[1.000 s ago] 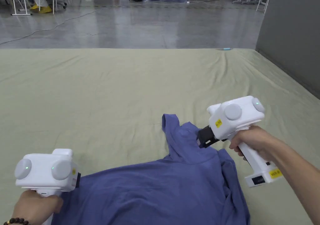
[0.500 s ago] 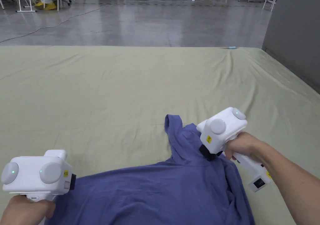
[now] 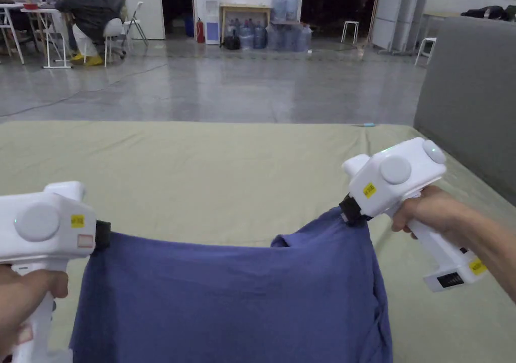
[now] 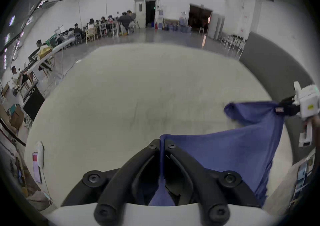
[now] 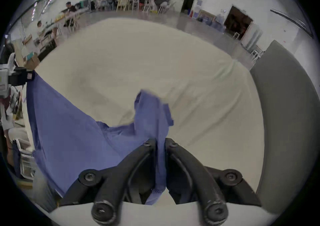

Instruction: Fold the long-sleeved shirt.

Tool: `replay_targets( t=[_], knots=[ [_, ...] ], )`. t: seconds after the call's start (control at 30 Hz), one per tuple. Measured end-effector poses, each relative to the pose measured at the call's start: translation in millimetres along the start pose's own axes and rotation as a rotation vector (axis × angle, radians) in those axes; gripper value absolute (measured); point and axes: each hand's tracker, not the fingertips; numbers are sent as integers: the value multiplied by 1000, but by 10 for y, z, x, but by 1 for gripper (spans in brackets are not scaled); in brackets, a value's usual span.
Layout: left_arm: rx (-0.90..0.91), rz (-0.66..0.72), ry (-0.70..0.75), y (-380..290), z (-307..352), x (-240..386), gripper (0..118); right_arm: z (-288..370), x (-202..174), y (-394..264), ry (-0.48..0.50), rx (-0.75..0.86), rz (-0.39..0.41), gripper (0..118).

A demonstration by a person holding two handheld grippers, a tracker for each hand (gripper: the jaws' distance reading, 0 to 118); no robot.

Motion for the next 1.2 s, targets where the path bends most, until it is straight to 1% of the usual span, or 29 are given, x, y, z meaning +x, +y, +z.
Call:
replay_targets(
  t=[0.07, 0.2, 0.23, 0.37, 0.43, 0.47, 0.53, 0.57, 0.63, 0.73, 0.83, 0.9, 0.97, 1.07, 1.13, 1.2],
  knots=[
    [75, 2, -8, 312, 254, 0, 0, 350, 92, 207, -39, 60, -4, 6],
    [215, 5, -25, 1077, 760, 35, 0, 1131, 306, 778, -80, 193, -34, 6],
    [248, 8, -30, 1272, 868, 50, 0, 1327, 310, 926, -98, 220, -36, 6],
    [382, -17, 47, 2115, 1227, 163, 0, 2012, 392, 1586, -203, 376, -34, 6],
    [416, -33, 76, 2483, 1288, 188, 0, 2249, 406, 1860, -260, 413, -34, 6],
    [430, -49, 112, 2641, 1332, 238, 0, 2359, 416, 1990, -288, 442, -48, 6],
    [455, -69, 137, 2870, 1387, 304, 0, 2500, 445, 2171, -306, 506, -78, 6],
    [456, -72, 134, 2948, 1384, 310, 0, 2535, 451, 2230, -311, 515, -99, 6],
    [458, -68, 135, 3043, 1353, 335, 0, 2528, 470, 2300, -316, 508, -108, 6],
    [444, -59, 123, 2889, 1268, 400, 0, 2369, 488, 2251, -324, 497, -124, 6],
    [402, -66, 117, 2678, 869, 341, 0, 1962, 515, 2038, -296, 468, -157, 6],
    [340, -74, 122, 2441, 525, 292, 0, 1575, 520, 1832, -275, 437, -177, 6],
    [260, -71, 129, 2096, 142, 255, 0, 1110, 484, 1559, -240, 370, -206, 6],
    [155, -80, 134, 1633, -328, 172, 0, 554, 405, 1159, -210, 294, -207, 6],
    [146, -85, 131, 1381, -339, 172, 0, 419, 331, 925, -215, 291, -204, 6],
    [148, -85, 116, 1156, -269, 109, 0, 454, 258, 699, -184, 278, -187, 6]
  ],
)
